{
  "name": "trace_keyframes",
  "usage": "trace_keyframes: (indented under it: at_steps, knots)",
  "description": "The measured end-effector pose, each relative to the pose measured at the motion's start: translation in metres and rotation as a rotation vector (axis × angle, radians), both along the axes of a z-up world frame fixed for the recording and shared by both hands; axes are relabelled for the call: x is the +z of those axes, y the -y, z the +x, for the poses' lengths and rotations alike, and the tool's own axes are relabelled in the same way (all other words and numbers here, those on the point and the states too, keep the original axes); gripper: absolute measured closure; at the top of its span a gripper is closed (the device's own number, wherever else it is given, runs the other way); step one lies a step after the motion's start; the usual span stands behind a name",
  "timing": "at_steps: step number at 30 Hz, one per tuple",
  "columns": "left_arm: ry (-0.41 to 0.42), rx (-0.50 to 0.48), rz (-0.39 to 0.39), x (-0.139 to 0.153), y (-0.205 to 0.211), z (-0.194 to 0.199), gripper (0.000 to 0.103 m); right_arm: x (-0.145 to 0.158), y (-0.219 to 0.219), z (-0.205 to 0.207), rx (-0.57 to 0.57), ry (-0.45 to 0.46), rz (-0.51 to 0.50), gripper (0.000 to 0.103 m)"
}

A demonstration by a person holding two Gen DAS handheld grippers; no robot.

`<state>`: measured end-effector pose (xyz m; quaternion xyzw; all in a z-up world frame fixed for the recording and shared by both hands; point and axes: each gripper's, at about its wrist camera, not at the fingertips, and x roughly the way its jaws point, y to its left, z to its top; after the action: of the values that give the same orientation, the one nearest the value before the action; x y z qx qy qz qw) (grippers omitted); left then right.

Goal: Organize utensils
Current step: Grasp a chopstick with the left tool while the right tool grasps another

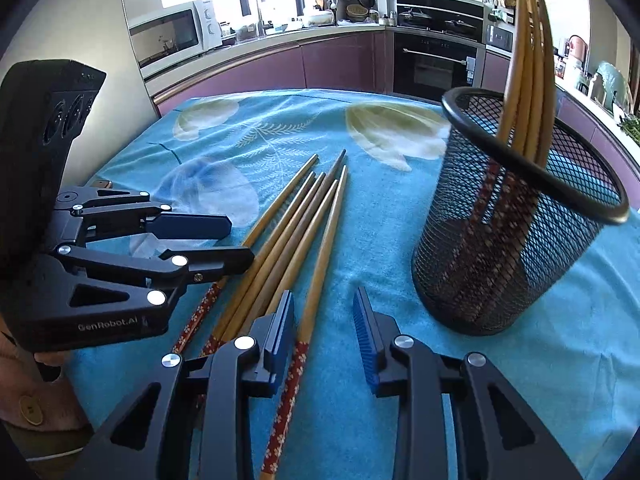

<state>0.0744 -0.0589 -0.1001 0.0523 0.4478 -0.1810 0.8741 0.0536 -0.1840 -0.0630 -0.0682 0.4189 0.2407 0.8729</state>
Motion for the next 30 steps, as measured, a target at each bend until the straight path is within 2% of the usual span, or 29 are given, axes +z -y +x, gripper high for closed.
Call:
trace_keyframes:
  at_steps: [4, 6, 8, 10, 15, 19, 26, 30]
  knots:
    - [-0.003, 0.017, -0.008, 0.001, -0.002, 0.003, 0.081, 0.000, -0.001, 0.005, -0.004, -0.003, 0.009, 0.082]
    - [-0.009, 0.025, -0.030, 0.000, -0.005, 0.003, 0.089, 0.000, 0.001, 0.006, -0.011, -0.011, 0.026, 0.087]
    - [-0.014, 0.037, -0.050, 0.000, -0.007, 0.003, 0.090, 0.000, 0.006, 0.006, -0.019, -0.025, 0.054, 0.095]
    - [-0.015, 0.049, -0.061, 0.000, -0.008, 0.002, 0.092, 0.000, 0.010, 0.007, -0.030, -0.037, 0.080, 0.096]
    - [-0.016, 0.075, -0.103, 0.003, -0.014, -0.002, 0.095, 0.003, 0.016, 0.002, -0.043, -0.033, 0.115, 0.097]
    - [-0.014, 0.063, -0.119, 0.006, -0.017, -0.010, 0.095, 0.008, 0.018, -0.003, -0.009, -0.031, 0.142, 0.097]
    - [-0.030, 0.015, -0.108, 0.003, -0.012, -0.018, 0.095, 0.004, 0.012, -0.004, 0.025, -0.066, 0.104, 0.096]
    - [-0.040, 0.011, -0.084, -0.002, -0.011, -0.008, 0.093, 0.002, 0.009, 0.002, 0.023, -0.067, 0.094, 0.095]
